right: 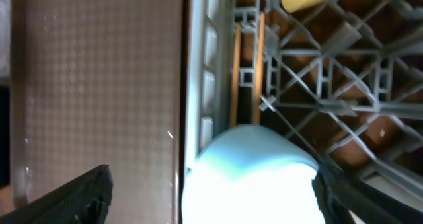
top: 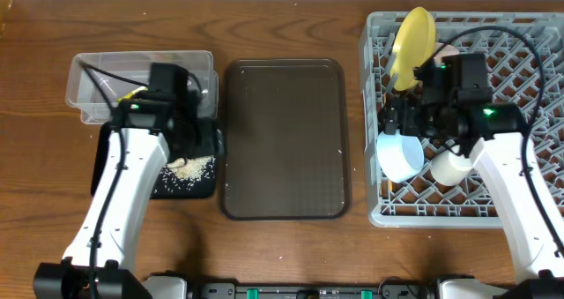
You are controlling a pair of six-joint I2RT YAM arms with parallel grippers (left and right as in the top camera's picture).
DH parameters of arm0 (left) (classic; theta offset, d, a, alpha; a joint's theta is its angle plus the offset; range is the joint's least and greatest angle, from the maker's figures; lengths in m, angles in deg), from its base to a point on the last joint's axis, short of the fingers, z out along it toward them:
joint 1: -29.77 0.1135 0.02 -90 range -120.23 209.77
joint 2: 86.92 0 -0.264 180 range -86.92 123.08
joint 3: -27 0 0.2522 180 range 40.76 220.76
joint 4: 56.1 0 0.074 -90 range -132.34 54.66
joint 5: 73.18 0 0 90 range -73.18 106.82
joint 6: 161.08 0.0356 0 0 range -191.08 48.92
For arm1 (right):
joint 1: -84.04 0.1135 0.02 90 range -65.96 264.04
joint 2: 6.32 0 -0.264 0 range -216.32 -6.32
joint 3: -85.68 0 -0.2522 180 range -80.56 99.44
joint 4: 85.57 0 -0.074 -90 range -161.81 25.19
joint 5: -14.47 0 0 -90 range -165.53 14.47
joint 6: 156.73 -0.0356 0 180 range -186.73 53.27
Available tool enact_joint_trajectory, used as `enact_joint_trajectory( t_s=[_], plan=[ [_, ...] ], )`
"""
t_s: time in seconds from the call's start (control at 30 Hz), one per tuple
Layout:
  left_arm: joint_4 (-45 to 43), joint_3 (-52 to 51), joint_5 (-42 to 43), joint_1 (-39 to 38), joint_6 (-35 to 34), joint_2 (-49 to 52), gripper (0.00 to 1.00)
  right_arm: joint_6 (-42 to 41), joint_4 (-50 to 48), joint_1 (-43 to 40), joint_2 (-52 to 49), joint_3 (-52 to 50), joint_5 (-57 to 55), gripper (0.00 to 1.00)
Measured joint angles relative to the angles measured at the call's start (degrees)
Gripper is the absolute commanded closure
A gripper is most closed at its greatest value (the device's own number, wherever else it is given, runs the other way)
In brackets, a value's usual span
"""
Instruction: Sort waste into correct bins and load items into the dishwasher rack
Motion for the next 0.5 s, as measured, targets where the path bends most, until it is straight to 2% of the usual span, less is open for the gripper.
enact_joint_trajectory(
  t_s=[0.27, 0.4, 0.5],
  plan=[
    [11.0, 0.0, 0.2, -1.4, 2.6, 0.0, 0.17, 0.8, 12.0, -4.4, 0.0, -0.1, 0.3, 0.01],
    [12.8, 0.0, 0.2, -1.4, 2.8, -0.5, 0.17, 0.9, 15.6, -4.8, 1.7, -0.2, -1.7, 0.01],
    [11.6, -0.1, 0.2, -1.4, 3.0, -3.4, 0.16, 0.9, 15.4, -4.8, 6.7, -0.9, -2.4, 0.01]
  ],
)
